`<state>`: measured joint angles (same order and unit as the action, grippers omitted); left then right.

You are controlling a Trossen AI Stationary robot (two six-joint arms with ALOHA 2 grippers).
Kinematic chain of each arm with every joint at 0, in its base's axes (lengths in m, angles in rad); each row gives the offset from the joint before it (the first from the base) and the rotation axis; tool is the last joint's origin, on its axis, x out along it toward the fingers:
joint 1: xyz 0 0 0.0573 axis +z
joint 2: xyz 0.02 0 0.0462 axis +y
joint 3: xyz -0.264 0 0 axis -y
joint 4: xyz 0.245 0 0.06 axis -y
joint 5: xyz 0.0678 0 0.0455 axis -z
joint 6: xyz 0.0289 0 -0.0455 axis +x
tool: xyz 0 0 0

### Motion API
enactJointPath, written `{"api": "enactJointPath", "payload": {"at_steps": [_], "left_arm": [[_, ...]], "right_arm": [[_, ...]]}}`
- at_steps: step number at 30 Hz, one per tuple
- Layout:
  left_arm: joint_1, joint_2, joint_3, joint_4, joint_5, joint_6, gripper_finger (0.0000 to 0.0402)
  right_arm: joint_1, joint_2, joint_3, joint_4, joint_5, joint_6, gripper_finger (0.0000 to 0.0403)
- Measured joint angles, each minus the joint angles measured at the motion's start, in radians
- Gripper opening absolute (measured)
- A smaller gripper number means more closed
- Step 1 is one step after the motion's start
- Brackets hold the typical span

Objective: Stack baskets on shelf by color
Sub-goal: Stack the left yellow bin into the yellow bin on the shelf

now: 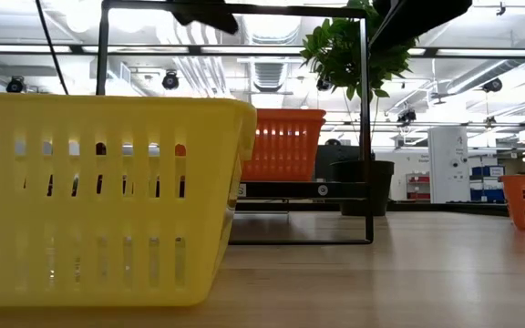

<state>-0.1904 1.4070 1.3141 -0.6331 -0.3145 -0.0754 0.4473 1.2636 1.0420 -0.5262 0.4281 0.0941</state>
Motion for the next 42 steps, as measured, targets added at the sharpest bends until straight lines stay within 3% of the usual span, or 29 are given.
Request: {"api": "enactJointPath", "payload": {"at_steps": [8,13,19,24,33,42], "left_arm": [[-0.184,0.002,-0.009,0.041,-0.005,-0.011,0.0037],[-0.256,0.002,-0.010,0.094,-0.010,0.107,0.0037],[-0.310,0.003,-0.026,0.155,-0.009,0.196,0.0037],[-0.337,-0.016,-0.120,0.272,-0.008,0.287,0.0037],[-0.340,-0.129,-0.285,0.467,-0.005,0.350,0.0037],[-0.339,-0.291,-0.484,0.714,-0.011,0.401,0.0037]], "right_arm": [[0.000,0.000,0.000,0.071,0.000,-0.001,0.0009],[0.000,0.000,0.000,0.109,-0.001,-0.016,0.0016],[0.000,0.000,0.000,0.216,-0.008,-0.026,0.0053],[0.028,0.000,0.026,0.214,-0.011,-0.015,0.0067],[0.142,0.016,0.120,0.224,-0.008,-0.017,0.0048],[0.212,0.185,0.278,0.226,-0.008,-0.070,0.0043]]}}
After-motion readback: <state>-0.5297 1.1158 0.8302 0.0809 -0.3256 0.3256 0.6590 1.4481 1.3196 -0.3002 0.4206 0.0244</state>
